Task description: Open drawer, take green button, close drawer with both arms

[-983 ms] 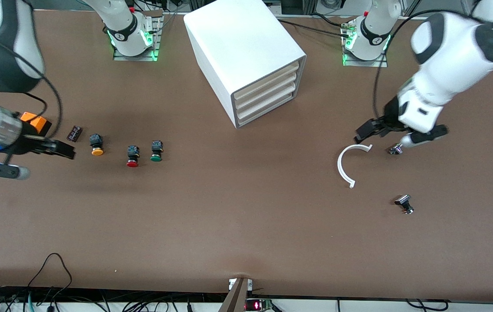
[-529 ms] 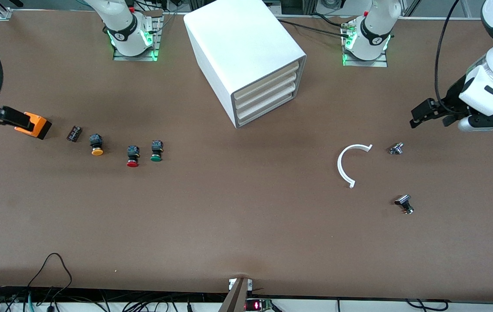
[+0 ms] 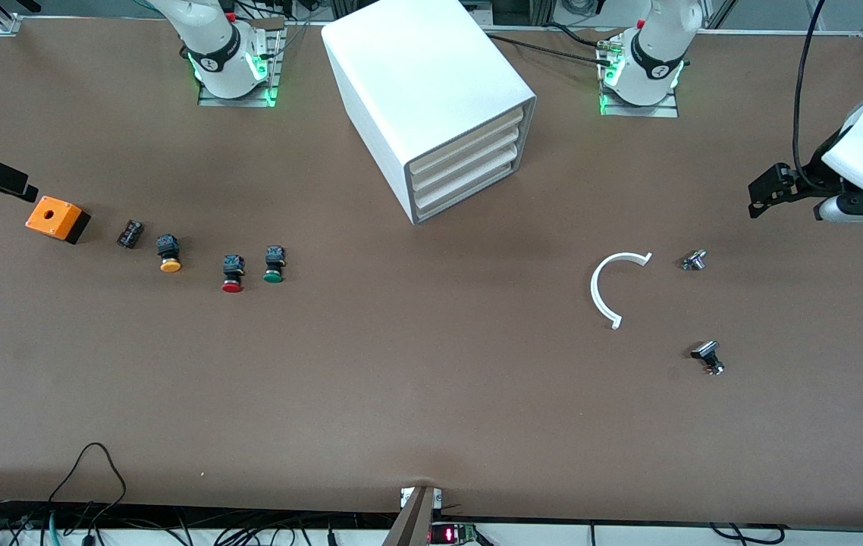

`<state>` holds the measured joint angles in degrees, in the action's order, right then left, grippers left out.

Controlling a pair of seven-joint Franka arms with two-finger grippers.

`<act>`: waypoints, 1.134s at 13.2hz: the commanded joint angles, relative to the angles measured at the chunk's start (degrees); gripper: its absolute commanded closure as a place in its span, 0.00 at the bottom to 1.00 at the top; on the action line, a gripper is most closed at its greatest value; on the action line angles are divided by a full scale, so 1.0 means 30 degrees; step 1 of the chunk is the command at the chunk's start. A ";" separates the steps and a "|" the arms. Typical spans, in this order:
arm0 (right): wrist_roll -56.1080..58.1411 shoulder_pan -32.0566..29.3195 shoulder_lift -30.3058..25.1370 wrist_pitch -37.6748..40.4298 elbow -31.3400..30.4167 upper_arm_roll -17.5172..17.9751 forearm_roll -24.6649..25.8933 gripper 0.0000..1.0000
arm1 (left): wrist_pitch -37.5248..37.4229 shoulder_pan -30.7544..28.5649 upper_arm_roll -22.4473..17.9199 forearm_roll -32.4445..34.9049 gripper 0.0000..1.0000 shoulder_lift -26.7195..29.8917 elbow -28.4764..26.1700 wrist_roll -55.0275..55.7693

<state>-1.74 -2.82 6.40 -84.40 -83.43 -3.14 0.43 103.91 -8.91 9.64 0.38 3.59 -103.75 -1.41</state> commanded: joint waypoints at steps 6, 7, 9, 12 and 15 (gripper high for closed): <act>0.1105 -0.0114 -0.3826 -0.1741 -0.4641 0.0198 0.0353 0.00 | -0.0358 0.0246 -0.0109 0.0488 0.00 -0.0111 0.0247 -0.0380; 0.1164 -0.0114 -0.3919 -0.1922 -0.4911 0.0169 0.0324 0.00 | -0.0359 0.0217 -0.0109 0.0488 0.00 -0.0111 0.0218 -0.0380; 0.1252 -0.0114 -0.3744 -0.1923 -0.4651 0.0081 0.0149 0.00 | -0.0359 0.0187 -0.0109 0.0488 0.00 -0.0198 0.0276 -0.0263; 0.1019 -0.0085 -0.3247 -0.2770 -0.4562 0.0169 0.0383 0.00 | -0.0388 0.0187 -0.0051 0.0488 0.00 -0.0199 0.0276 -0.0174; 0.0960 -0.0027 -0.2954 -0.3711 -0.4562 0.0198 0.0294 0.00 | -0.0417 0.0187 -0.0022 0.0488 0.00 -0.0170 0.0218 -0.0116</act>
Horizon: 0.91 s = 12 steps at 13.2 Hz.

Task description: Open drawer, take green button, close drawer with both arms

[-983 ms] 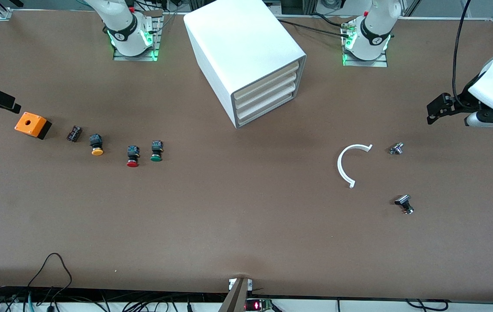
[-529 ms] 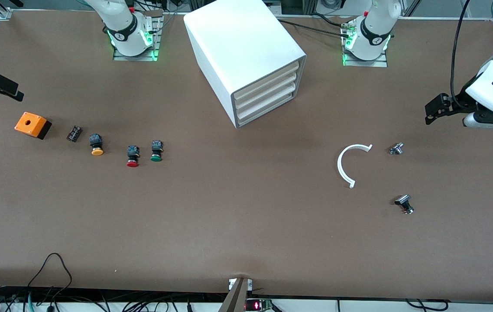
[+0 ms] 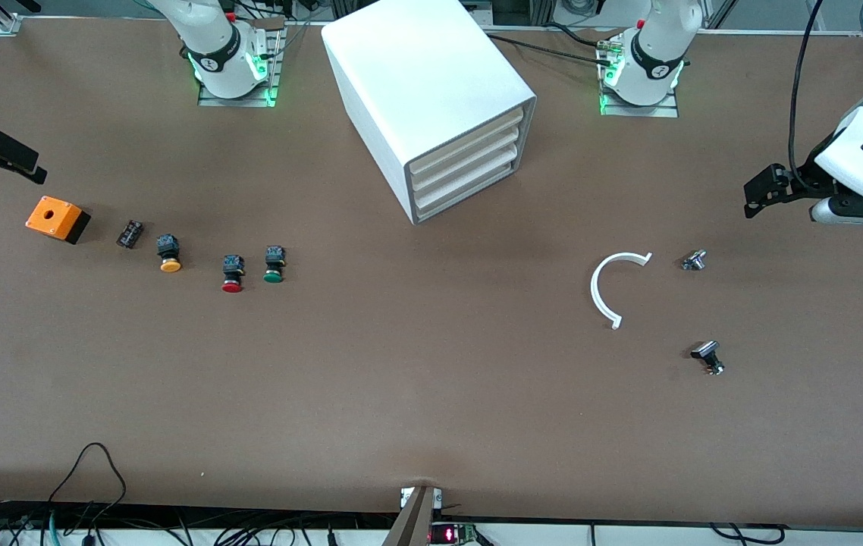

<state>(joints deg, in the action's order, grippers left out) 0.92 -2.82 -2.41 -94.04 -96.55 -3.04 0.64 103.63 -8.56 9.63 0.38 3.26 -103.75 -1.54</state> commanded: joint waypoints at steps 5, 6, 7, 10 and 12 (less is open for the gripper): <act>0.0134 -0.0028 0.0041 -0.0294 -0.0191 0.0223 0.0196 0.00 | -0.0325 0.0070 -0.0018 0.0459 0.00 -0.0062 0.0220 -0.0073; 0.0163 -0.0028 0.0041 -0.0294 -0.0191 0.0223 0.0225 0.00 | -0.0325 0.0070 -0.0018 0.0458 0.00 -0.0033 0.0248 -0.0073; 0.0163 -0.0028 0.0012 -0.0294 -0.0191 0.0252 0.0226 0.00 | -0.0325 0.0070 0.0011 0.0458 0.00 -0.0033 0.0220 -0.0073; 0.0192 -0.0028 0.0012 -0.0265 -0.0191 0.0253 0.0255 0.00 | -0.0325 0.0070 -0.0018 0.0429 0.00 -0.0062 0.0219 -0.0073; 0.0193 -0.0028 0.0041 -0.0294 -0.0191 0.0253 0.0284 0.00 | -0.0354 0.0070 -0.0018 0.0400 0.00 -0.0062 0.0219 -0.0073</act>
